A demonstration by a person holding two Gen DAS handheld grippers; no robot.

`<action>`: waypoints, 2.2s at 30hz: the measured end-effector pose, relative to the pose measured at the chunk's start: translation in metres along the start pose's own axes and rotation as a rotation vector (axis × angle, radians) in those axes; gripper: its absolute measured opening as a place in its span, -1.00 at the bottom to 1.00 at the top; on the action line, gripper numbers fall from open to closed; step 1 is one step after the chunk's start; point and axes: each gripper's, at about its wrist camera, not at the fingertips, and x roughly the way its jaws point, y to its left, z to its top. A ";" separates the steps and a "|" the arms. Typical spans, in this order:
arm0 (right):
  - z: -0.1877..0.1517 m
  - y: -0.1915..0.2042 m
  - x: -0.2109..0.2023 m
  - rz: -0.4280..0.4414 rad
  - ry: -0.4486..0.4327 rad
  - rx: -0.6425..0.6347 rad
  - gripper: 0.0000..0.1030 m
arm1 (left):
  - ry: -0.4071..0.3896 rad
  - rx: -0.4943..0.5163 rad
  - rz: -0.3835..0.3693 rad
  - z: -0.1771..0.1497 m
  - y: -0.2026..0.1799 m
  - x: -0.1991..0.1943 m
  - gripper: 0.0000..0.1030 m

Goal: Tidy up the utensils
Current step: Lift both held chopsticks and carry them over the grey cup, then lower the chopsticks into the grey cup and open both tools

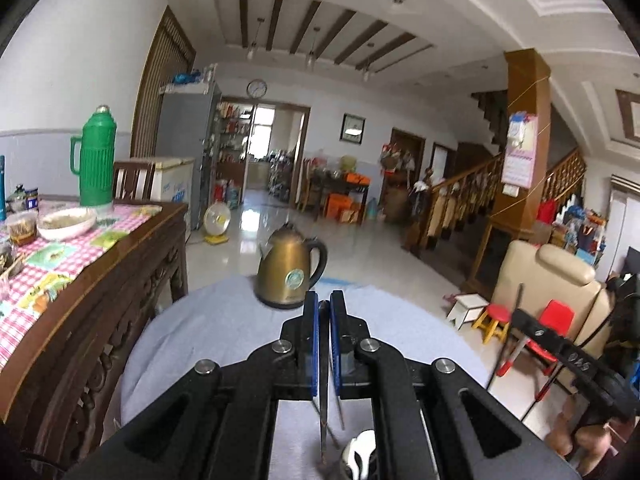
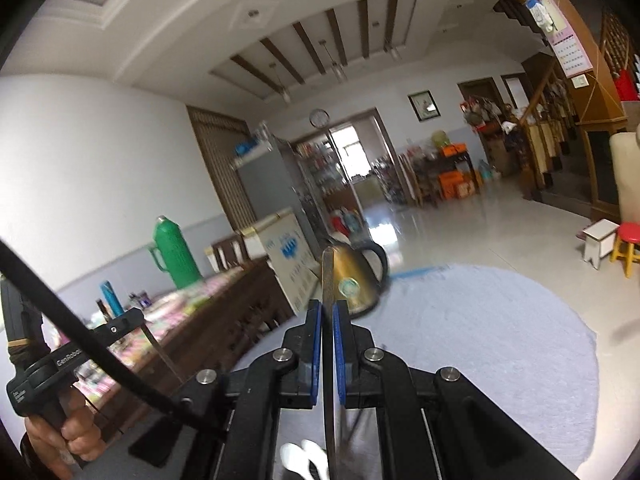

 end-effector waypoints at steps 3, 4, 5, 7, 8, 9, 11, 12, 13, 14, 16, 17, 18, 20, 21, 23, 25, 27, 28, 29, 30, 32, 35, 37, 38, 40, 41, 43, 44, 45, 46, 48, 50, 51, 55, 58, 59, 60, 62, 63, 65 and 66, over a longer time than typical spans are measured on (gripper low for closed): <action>-0.002 0.014 -0.005 0.007 -0.062 -0.013 -0.87 | -0.029 0.001 -0.026 0.008 -0.008 -0.015 -0.90; -0.002 0.017 -0.005 0.009 -0.074 -0.013 -0.87 | -0.033 -0.002 -0.036 0.009 -0.011 -0.019 -0.90; -0.003 0.020 -0.004 0.013 -0.086 -0.009 -0.87 | -0.039 -0.007 -0.046 0.011 -0.013 -0.022 -0.90; -0.007 0.026 0.001 0.011 -0.111 -0.013 -0.87 | -0.054 -0.011 -0.060 0.013 -0.017 -0.026 -0.90; -0.010 0.027 0.004 0.006 -0.120 -0.018 -0.87 | -0.060 -0.012 -0.065 0.013 -0.020 -0.026 -0.89; -0.013 0.029 0.009 0.000 -0.129 -0.021 -0.87 | -0.063 -0.013 -0.068 0.012 -0.023 -0.025 -0.89; -0.020 0.033 0.017 -0.009 -0.146 -0.025 -0.87 | -0.064 -0.012 -0.070 0.009 -0.028 -0.020 -0.89; -0.024 0.035 0.021 -0.014 -0.153 -0.034 -0.87 | -0.068 -0.009 -0.064 0.005 -0.030 -0.017 -0.89; -0.030 0.038 0.026 -0.022 -0.156 -0.046 -0.87 | -0.070 -0.004 -0.055 0.001 -0.033 -0.014 -0.89; -0.034 0.039 0.029 -0.028 -0.154 -0.056 -0.87 | -0.066 0.001 -0.049 -0.005 -0.036 -0.010 -0.89; -0.047 0.043 0.035 -0.047 -0.141 -0.092 -0.87 | -0.057 0.007 -0.036 -0.015 -0.039 -0.004 -0.89; -0.051 0.044 0.037 -0.052 -0.133 -0.105 -0.87 | -0.042 0.011 -0.024 -0.023 -0.040 0.002 -0.89; -0.056 0.044 0.039 -0.055 -0.119 -0.114 -0.87 | -0.028 0.008 -0.020 -0.028 -0.041 0.006 -0.89; -0.063 0.042 0.042 -0.052 -0.095 -0.107 -0.87 | 0.019 -0.015 -0.017 -0.041 -0.037 0.016 -0.89; -0.066 0.041 0.042 -0.052 -0.084 -0.102 -0.87 | 0.032 -0.023 -0.016 -0.045 -0.037 0.018 -0.89; -0.071 0.037 0.042 -0.052 -0.063 -0.093 -0.87 | 0.065 -0.045 -0.011 -0.055 -0.033 0.023 -0.89; -0.075 0.033 0.044 -0.049 -0.033 -0.073 -0.87 | 0.096 -0.060 -0.010 -0.061 -0.031 0.028 -0.89; -0.078 0.028 0.047 -0.048 0.001 -0.057 -0.87 | 0.124 -0.072 -0.013 -0.066 -0.031 0.032 -0.89; -0.080 0.025 0.047 -0.047 0.015 -0.049 -0.87 | 0.137 -0.075 -0.016 -0.068 -0.032 0.033 -0.89; -0.083 0.023 0.048 -0.041 0.035 -0.039 -0.87 | 0.162 -0.073 -0.018 -0.071 -0.032 0.037 -0.89; -0.085 0.022 0.051 -0.034 0.066 -0.031 -0.87 | 0.180 -0.072 -0.018 -0.074 -0.033 0.040 -0.89; -0.090 0.018 0.055 -0.032 0.118 -0.021 -0.84 | 0.227 -0.078 -0.026 -0.078 -0.032 0.047 -0.89; -0.091 0.013 0.060 -0.015 0.212 0.000 -0.73 | 0.277 -0.093 -0.060 -0.081 -0.027 0.051 -0.84; -0.083 0.010 0.054 -0.014 0.211 0.016 -0.45 | 0.275 -0.111 -0.084 -0.074 -0.020 0.046 -0.59; -0.074 0.006 0.044 -0.002 0.174 0.031 -0.45 | 0.247 -0.120 -0.085 -0.068 -0.016 0.039 -0.38; -0.057 0.000 0.023 0.006 0.087 0.053 -0.45 | 0.180 -0.119 -0.059 -0.057 -0.008 0.025 -0.10; -0.050 -0.002 0.015 0.001 0.052 0.061 -0.45 | 0.147 -0.115 -0.038 -0.051 -0.005 0.017 -0.03; -0.040 -0.012 -0.003 -0.018 -0.015 0.085 -0.45 | 0.107 -0.122 -0.003 -0.044 0.004 0.005 0.02; -0.037 -0.015 -0.009 -0.028 -0.035 0.094 -0.45 | 0.102 -0.128 0.010 -0.044 0.008 0.002 0.11; -0.037 -0.020 -0.014 -0.048 -0.053 0.101 -0.45 | 0.105 -0.132 0.026 -0.045 0.013 0.001 0.23; -0.038 -0.025 -0.017 -0.067 -0.059 0.108 -0.45 | 0.115 -0.136 0.049 -0.048 0.015 0.001 0.29; -0.042 -0.032 -0.014 -0.088 -0.036 0.129 -0.45 | 0.147 -0.140 0.116 -0.059 0.022 0.005 0.32; -0.050 -0.044 -0.009 -0.109 0.011 0.165 -0.45 | 0.193 -0.134 0.180 -0.072 0.027 0.010 0.33; -0.056 -0.051 -0.006 -0.125 0.040 0.188 -0.45 | 0.212 -0.126 0.218 -0.079 0.027 0.012 0.33; -0.071 -0.071 -0.004 -0.155 0.122 0.217 -0.45 | 0.264 -0.092 0.314 -0.100 0.030 0.015 0.35; -0.079 -0.077 -0.006 -0.171 0.166 0.208 -0.43 | 0.286 -0.087 0.343 -0.105 0.033 0.018 0.35; -0.082 -0.078 -0.006 -0.169 0.174 0.209 -0.40 | 0.286 -0.085 0.350 -0.105 0.033 0.017 0.35; -0.084 -0.079 -0.008 -0.169 0.180 0.206 -0.25 | 0.282 -0.080 0.354 -0.104 0.032 0.018 0.35; -0.086 -0.075 -0.008 -0.177 0.188 0.192 -0.09 | 0.268 -0.060 0.369 -0.101 0.029 0.018 0.35; -0.087 -0.075 -0.009 -0.176 0.185 0.189 -0.09 | 0.261 -0.048 0.377 -0.101 0.028 0.017 0.36; -0.087 -0.072 -0.010 -0.179 0.175 0.181 -0.09 | 0.248 -0.032 0.387 -0.100 0.028 0.016 0.37; -0.087 -0.071 -0.010 -0.182 0.171 0.178 -0.09 | 0.246 -0.027 0.391 -0.100 0.028 0.016 0.37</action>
